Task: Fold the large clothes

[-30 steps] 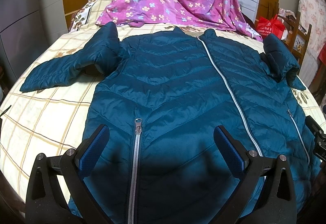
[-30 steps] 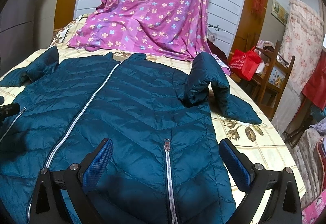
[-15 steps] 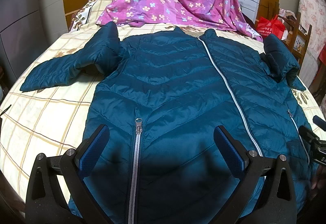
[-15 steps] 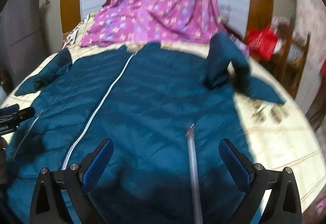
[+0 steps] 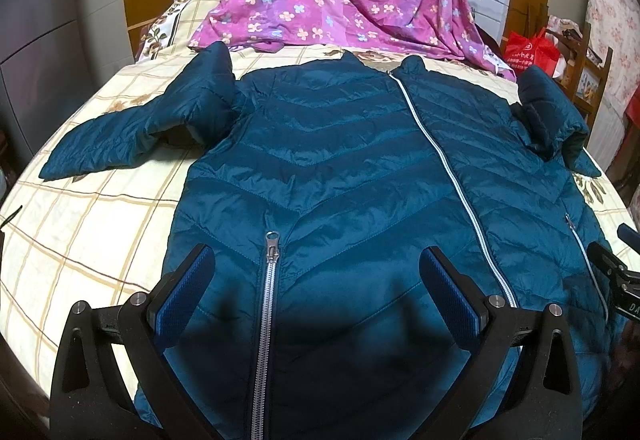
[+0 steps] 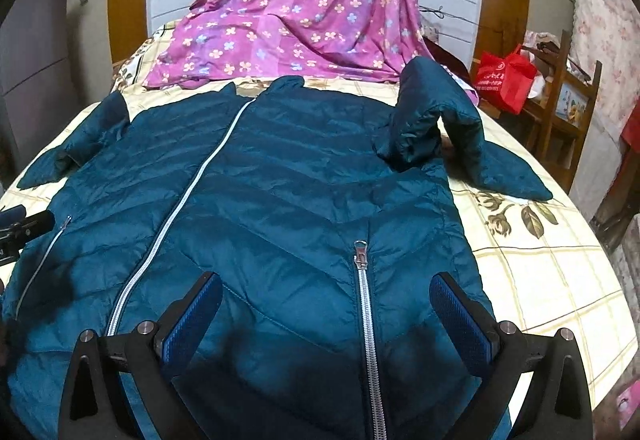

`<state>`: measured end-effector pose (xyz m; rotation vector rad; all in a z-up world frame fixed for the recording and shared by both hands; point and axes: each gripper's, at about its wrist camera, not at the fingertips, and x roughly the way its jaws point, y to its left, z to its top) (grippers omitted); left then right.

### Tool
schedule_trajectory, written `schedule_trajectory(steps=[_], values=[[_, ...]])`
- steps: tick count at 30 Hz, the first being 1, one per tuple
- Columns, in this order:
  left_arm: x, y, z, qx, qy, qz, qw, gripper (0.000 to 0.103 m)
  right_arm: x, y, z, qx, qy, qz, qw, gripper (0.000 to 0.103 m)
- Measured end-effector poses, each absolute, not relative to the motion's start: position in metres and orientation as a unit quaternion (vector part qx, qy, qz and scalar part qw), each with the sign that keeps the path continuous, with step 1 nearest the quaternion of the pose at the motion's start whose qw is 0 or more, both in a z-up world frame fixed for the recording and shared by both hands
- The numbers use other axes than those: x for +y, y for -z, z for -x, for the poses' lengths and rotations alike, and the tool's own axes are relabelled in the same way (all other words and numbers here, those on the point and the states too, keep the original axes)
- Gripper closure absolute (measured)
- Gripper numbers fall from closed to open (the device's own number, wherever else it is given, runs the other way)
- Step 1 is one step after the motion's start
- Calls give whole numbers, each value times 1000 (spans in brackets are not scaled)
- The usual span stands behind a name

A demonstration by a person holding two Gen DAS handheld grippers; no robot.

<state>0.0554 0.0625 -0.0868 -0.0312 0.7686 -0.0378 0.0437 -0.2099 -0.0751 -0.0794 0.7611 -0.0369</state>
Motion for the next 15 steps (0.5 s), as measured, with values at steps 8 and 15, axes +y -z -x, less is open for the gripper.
schedule_trajectory(steps=[8,15], values=[[63,87,-55,376,19,13,927,1,-213,75,-44,369,19,29,929,0],[63,87,-55,375,19,13,927,1,-221,73,-44,373,28,11,927,0]])
